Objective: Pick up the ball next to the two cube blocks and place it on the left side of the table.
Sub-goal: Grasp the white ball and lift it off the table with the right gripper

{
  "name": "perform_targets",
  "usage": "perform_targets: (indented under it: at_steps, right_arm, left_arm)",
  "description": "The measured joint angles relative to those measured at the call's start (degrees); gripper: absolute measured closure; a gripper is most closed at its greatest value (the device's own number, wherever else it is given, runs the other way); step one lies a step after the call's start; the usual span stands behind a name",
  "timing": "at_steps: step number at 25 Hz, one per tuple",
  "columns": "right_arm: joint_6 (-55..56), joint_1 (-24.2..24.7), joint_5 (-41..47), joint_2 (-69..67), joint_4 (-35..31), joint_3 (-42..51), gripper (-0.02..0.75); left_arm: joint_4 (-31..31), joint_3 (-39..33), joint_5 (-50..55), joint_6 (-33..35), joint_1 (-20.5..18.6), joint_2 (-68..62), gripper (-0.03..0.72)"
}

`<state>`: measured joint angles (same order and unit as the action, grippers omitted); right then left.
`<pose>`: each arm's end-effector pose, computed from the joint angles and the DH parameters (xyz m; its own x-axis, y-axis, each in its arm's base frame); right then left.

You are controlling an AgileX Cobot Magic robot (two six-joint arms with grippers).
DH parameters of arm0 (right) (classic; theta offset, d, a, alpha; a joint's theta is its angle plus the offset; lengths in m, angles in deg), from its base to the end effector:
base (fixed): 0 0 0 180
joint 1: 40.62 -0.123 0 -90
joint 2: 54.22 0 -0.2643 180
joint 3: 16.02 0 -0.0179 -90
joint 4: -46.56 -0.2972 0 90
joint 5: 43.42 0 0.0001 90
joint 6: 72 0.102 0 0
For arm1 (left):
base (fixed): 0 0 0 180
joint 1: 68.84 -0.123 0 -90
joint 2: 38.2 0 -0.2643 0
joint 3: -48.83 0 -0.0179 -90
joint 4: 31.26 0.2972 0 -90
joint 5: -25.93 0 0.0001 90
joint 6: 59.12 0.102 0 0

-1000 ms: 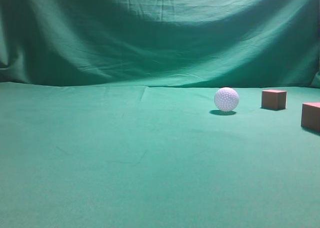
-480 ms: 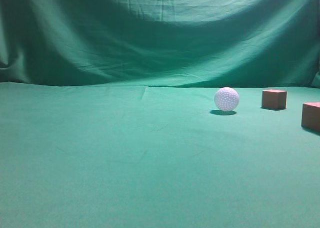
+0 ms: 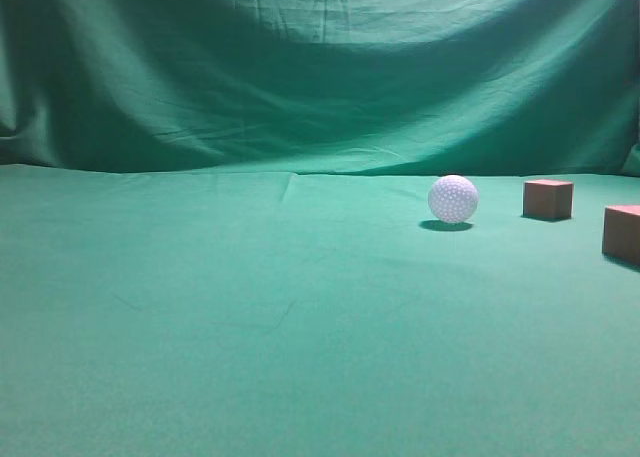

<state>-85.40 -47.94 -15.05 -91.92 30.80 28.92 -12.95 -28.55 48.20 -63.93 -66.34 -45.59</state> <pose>0.1752 0.0358 0.3056 -0.3432 -0.0346 -0.9386 -0.2433 0.9685 0.0533 0.1299 0.0065 0.1739 -0.2844 0.2227 -0.9325 -0.0111 0.9718 0.2355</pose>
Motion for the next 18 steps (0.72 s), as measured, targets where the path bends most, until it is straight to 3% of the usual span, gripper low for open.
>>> perform_targets:
  at_steps: [5, 8, 14, 18]
  right_arm:
    - [-6.49, -0.23, 11.58, -18.92, 0.0, -10.27, 0.69]
    - [-6.94, -3.21, 15.32, -30.24, 0.09, -16.13, 0.69]
    - [-8.54, -12.53, 13.11, -50.51, 3.21, -25.49, 0.69]
    - [-8.6, -14.22, 10.68, -61.85, 3.31, -31.96, 0.69]
  left_arm:
    - [0.0, 0.0, 0.0, 0.0, 0.0, 0.0, 0.688]
    - [0.0, 0.0, 0.0, 0.0, 0.0, 0.0, 0.688]
    - [0.0, 0.0, 0.0, 0.0, 0.0, 0.0, 0.688]
    - [0.0, 0.0, 0.0, 0.0, 0.0, 0.0, 0.688]
